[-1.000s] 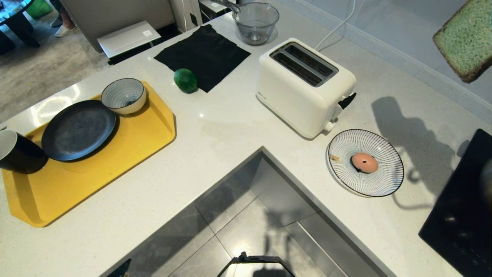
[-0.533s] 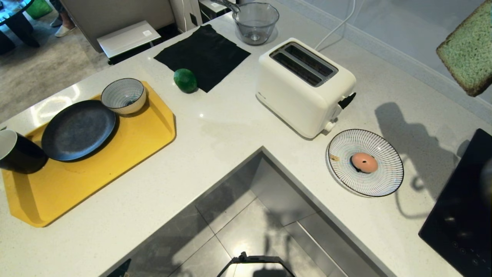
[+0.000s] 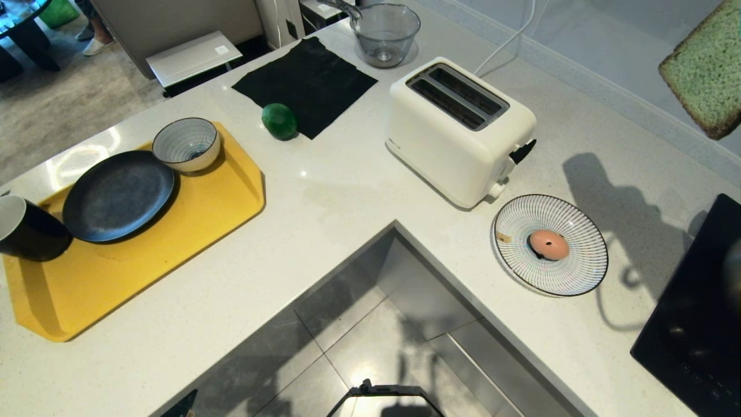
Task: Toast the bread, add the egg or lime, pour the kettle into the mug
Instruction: Put the baked bread on a plate
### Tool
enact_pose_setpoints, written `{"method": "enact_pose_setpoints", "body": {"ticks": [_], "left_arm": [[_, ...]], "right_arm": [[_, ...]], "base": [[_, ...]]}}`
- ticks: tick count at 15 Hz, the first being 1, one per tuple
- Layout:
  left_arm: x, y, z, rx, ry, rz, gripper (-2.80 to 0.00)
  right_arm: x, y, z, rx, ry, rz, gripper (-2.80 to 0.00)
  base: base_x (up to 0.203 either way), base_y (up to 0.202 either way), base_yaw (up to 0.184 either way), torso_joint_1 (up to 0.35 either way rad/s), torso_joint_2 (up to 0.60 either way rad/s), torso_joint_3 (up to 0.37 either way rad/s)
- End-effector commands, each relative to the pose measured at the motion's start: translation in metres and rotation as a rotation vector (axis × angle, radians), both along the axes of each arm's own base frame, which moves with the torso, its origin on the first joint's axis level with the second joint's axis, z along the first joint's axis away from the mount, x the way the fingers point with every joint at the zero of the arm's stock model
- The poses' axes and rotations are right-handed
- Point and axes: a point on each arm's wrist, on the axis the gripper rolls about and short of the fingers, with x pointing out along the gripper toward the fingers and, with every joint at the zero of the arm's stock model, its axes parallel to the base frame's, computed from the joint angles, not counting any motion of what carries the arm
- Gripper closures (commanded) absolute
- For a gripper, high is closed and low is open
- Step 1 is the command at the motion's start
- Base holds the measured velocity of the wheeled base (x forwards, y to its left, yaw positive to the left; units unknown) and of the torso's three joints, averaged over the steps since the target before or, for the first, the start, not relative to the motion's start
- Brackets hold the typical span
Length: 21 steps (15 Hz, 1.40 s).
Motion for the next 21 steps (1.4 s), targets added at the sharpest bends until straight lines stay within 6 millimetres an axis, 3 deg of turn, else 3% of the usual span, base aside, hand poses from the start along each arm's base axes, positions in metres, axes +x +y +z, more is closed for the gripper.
{"method": "enact_pose_setpoints", "body": {"ticks": [1, 9, 14, 21], "left_arm": [[0.001, 0.0, -0.004, -0.001, 0.013, 0.001, 0.0], [0.001, 0.0, -0.004, 0.017, 0.017, -0.001, 0.0], [0.001, -0.001, -0.005, 0.157, 0.018, -0.026, 0.0], [0.001, 0.0, -0.004, 0.042, 0.016, -0.016, 0.0]], "right_arm": [[0.0, 0.0, 0.0, 0.001, -0.002, -0.002, 0.0], [-0.004, -0.001, 0.0, 0.0, -0.007, 0.0, 0.0], [-0.007, -0.001, 0.001, -0.004, -0.016, 0.027, 0.0], [-0.011, -0.002, 0.003, -0.001, -0.025, 0.025, 0.0]], "base": [[0.0, 0.0, 0.0, 0.0, 0.0, 0.0], [0.0, 0.0, 0.0, 0.0, 0.0, 0.0], [0.0, 0.0, 0.0, 0.0, 0.0, 0.0], [0.0, 0.0, 0.0, 0.0, 0.0, 0.0]]}}
